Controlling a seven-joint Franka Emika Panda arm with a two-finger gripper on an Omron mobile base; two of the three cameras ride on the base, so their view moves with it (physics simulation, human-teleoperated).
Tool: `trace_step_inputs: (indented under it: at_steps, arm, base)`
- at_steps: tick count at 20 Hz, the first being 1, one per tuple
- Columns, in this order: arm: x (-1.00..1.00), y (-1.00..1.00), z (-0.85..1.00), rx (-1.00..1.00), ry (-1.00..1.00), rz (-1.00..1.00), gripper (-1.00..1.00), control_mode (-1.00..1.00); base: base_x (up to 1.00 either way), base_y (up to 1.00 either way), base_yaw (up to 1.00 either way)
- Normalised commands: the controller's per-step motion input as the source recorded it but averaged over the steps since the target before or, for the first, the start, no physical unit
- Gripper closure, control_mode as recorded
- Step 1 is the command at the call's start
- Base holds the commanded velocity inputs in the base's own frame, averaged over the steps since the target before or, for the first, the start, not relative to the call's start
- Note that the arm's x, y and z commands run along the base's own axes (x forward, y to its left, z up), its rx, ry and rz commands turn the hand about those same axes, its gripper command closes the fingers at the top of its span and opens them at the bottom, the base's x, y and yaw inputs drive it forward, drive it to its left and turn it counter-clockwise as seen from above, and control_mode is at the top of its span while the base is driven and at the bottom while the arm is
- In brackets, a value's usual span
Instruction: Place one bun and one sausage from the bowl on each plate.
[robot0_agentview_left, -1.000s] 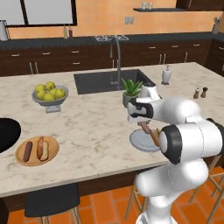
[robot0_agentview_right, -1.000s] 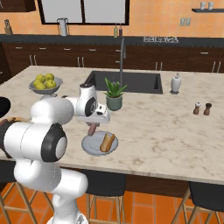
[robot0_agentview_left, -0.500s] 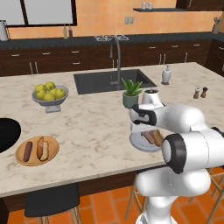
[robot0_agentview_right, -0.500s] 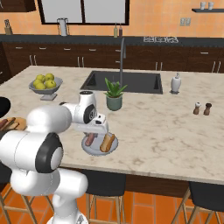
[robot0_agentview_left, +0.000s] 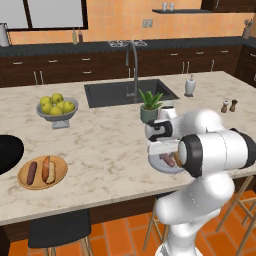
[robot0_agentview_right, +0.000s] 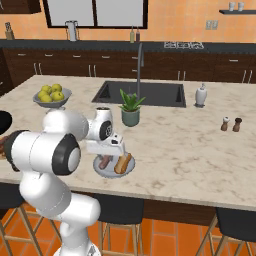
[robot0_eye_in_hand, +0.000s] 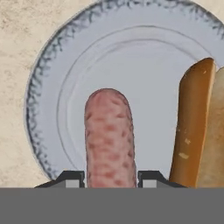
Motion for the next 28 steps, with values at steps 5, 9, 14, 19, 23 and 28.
trace_step_inputs:
  at_steps: [5, 9, 14, 19, 23, 28]
  arm:
    - [0.25, 0.00, -0.34, 0.00, -0.07, 0.00, 1.00, -1.00]
    - [0.24, 0.00, -0.29, 0.00, -0.10, 0.00, 1.00, -1.00]
    - [0.00, 0.00, 0.00, 0.00, -0.02, 0.00, 1.00, -1.00]
    - [0.00, 0.00, 0.00, 0.00, 0.00, 0.00, -1.00, -1.00]
    - [0.00, 0.00, 0.00, 0.00, 0.00, 0.00, -1.00, -1.00]
    - [0.01, 0.04, 0.30, 0.00, -0.02, -0.02, -1.00, -1.00]
  base:
    - [0.00, 0.00, 0.00]
    - [0.00, 0.00, 0.00]
    - [0.00, 0.00, 0.00]
    - [0.00, 0.00, 0.00]
    - [0.00, 0.00, 0.00]
    - [0.00, 0.00, 0.00]
